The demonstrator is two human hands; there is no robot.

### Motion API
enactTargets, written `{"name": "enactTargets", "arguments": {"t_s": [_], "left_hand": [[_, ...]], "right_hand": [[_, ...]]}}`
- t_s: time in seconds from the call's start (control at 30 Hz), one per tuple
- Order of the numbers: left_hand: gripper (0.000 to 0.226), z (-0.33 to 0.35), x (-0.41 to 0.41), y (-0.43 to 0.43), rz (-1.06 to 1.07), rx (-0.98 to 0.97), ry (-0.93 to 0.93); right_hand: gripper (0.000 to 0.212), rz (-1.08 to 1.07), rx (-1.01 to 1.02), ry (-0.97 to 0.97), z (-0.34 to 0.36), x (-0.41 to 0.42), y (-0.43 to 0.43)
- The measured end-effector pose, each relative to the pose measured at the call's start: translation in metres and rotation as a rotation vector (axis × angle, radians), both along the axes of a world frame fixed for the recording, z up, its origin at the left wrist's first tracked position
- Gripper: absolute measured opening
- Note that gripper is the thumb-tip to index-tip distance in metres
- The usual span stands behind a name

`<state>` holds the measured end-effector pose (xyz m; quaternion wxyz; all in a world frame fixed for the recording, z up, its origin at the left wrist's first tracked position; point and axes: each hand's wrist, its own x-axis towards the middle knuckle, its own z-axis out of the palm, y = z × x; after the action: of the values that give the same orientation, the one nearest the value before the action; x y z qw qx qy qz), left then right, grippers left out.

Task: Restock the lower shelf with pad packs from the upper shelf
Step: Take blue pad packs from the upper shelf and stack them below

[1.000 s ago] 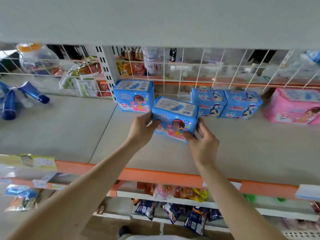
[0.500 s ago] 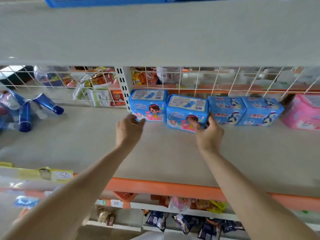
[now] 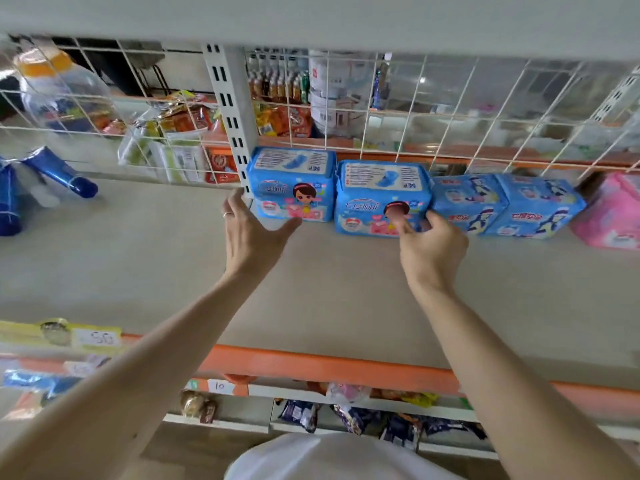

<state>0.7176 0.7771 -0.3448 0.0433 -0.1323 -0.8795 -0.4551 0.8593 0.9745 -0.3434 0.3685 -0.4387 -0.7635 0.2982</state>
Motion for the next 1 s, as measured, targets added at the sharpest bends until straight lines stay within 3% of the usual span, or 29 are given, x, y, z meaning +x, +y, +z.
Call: {"name": "enactTargets", "arguments": {"t_s": [0.1,0.2,0.37,0.5,0.6,0.67,0.77,0.87,1.0], "left_hand": [[0.110,0.004,0.014,0.025,-0.050,-0.018,0.276],[0.110,0.010,0.018,0.058,-0.132,-0.168,0.428],[0.097,0.015,0.013,0.082,-0.114,-0.352,0.387],[0.073,0.010,0.047,0.082,-0.251,-0.274,0.600],[0.059,0.012,0.089,0.114,-0.558,-0.324,0.759],[0.062,0.016,0.109,0.142,-0.693,-0.422,0.748],[0.067,0.021,0.126,0.171,-0.696,-0.547,0.510],[0.068,0.022,0.130,0.186,-0.709,-0.568,0.342],[0.066,0.025,0.123,0.186,-0.789,-0.495,0.289]], "right_hand": [[0.029,0.072,-0.035,0.024,0.005,-0.004,-0.016],[0.025,0.171,-0.020,0.014,0.005,-0.020,-0.009],[0.028,0.271,0.004,0.013,0.009,-0.006,0.014],[0.025,0.115,0.170,0.166,0.014,0.050,0.046],[0.036,-0.007,0.354,0.052,0.011,0.082,0.091],[0.050,0.013,0.332,-0.183,0.006,0.095,0.114],[0.065,0.109,0.274,-0.434,0.000,0.105,0.134],[0.067,0.141,0.259,-0.434,0.001,0.112,0.147],[0.066,0.158,0.280,-0.443,0.003,0.120,0.150]]}}
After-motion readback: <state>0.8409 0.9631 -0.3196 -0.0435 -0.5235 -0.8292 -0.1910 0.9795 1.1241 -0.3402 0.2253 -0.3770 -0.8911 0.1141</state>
